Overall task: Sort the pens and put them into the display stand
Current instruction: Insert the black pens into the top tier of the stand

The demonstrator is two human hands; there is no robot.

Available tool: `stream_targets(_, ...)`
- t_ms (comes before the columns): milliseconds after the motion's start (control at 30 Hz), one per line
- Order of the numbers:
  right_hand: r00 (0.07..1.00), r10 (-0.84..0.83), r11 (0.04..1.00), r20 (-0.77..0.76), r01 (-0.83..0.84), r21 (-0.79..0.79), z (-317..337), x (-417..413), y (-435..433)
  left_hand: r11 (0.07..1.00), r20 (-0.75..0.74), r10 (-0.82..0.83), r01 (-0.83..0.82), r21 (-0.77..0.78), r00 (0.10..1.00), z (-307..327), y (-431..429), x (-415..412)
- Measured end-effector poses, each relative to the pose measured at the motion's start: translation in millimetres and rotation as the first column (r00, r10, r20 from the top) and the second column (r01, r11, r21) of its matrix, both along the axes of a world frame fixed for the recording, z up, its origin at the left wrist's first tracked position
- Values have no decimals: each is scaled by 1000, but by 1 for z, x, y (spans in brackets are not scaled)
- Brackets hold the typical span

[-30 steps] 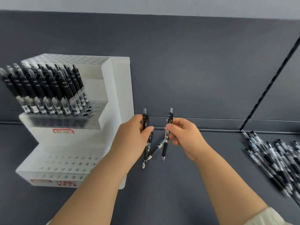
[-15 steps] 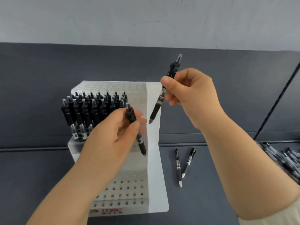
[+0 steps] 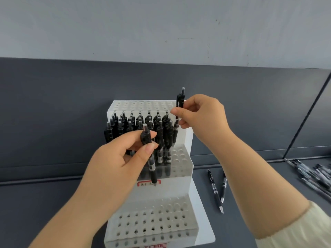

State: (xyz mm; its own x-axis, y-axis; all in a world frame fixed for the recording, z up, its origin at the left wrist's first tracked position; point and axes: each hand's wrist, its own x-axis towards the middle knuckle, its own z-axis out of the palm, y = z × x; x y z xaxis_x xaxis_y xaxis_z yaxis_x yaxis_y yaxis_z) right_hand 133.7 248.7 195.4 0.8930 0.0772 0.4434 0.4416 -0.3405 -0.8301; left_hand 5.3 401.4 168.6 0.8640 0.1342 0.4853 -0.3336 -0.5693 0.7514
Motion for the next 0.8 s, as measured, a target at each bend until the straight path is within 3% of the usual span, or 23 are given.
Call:
stream_targets(333, 1000, -22, 995, -8, 22, -97, -6, 0, -2, 997, 40, -57, 59, -42, 998, 10, 7, 8)
stream_targets(800, 992, 128, 989, -24, -129, -66, -3, 11, -10, 972, 102, -127, 104, 210, 987, 86, -1, 58)
